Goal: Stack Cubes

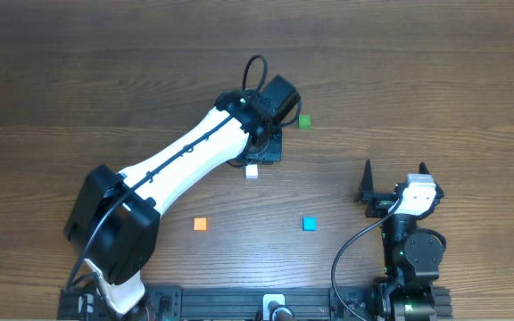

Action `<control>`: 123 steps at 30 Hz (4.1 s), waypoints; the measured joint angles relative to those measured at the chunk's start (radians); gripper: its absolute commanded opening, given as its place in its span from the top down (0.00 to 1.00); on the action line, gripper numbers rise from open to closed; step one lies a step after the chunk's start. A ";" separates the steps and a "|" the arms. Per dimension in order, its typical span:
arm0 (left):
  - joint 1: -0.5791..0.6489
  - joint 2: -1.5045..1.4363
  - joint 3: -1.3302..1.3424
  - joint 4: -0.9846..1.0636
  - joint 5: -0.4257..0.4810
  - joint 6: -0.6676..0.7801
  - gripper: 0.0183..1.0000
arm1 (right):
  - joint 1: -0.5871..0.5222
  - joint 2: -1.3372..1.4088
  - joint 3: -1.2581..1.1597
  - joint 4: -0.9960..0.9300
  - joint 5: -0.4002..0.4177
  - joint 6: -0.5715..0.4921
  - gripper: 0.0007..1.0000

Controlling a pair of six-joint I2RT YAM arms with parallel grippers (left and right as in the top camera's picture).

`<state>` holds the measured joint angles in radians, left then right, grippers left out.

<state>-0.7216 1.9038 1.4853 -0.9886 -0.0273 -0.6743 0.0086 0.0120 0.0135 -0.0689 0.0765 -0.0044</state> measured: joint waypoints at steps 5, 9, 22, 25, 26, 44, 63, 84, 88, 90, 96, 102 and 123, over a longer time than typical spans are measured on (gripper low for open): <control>0.010 0.000 -0.079 0.063 0.002 -0.025 0.98 | 0.000 0.000 0.000 0.000 0.000 0.000 0.01; 0.011 0.000 -0.111 0.071 0.002 -0.043 0.98 | 0.000 0.000 0.000 0.000 0.000 0.000 0.01; 0.011 0.000 -0.122 0.074 0.005 -0.080 0.98 | 0.000 0.000 0.000 0.000 0.000 0.000 0.01; 0.011 0.000 -0.127 0.075 0.005 -0.086 0.98 | 0.000 0.000 0.000 0.000 0.000 0.000 0.01; 0.011 0.000 -0.130 0.075 0.005 -0.090 0.98 | 0.000 0.000 0.000 0.000 0.000 0.000 0.01; 0.002 0.000 -0.172 0.122 0.012 -0.109 0.97 | 0.000 0.000 0.000 0.000 0.000 0.000 0.01; 0.002 0.000 -0.172 0.145 0.003 -0.123 0.96 | 0.000 0.000 0.000 0.000 0.000 0.000 0.01; 0.002 0.006 -0.172 0.145 -0.007 -0.132 0.94 | 0.000 0.000 0.000 0.000 0.000 0.000 0.01; 0.002 0.006 -0.172 0.145 -0.008 -0.132 0.93 | 0.000 0.000 0.000 0.000 0.000 0.000 0.01; 0.002 0.006 -0.172 0.145 -0.008 -0.132 0.93 | 0.000 0.000 0.000 0.000 0.000 0.000 0.01; 0.002 0.007 -0.172 0.145 -0.008 -0.132 0.90 | 0.000 0.000 0.000 0.000 0.000 0.000 0.01; 0.002 0.019 -0.172 0.145 -0.008 -0.132 0.85 | 0.000 0.000 0.000 0.000 0.000 0.000 0.01; 0.002 0.021 -0.172 0.145 -0.011 -0.143 0.04 | 0.000 0.000 0.000 0.000 0.000 0.001 0.01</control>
<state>-0.7200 1.9247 1.3132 -0.8433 -0.0387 -0.8173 0.0086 0.0120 0.0135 -0.0689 0.0765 -0.0036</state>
